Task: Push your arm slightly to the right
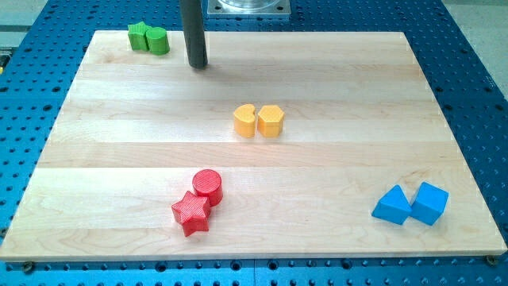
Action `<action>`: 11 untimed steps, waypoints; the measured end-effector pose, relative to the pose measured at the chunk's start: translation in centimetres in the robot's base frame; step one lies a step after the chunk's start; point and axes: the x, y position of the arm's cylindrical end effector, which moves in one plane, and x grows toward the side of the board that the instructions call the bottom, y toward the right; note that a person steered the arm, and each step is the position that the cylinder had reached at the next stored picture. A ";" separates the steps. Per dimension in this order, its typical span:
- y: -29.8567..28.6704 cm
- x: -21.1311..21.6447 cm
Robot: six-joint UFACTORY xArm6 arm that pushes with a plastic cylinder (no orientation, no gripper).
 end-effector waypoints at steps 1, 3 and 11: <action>0.4 0.7; -0.7 1.5; 3.5 2.4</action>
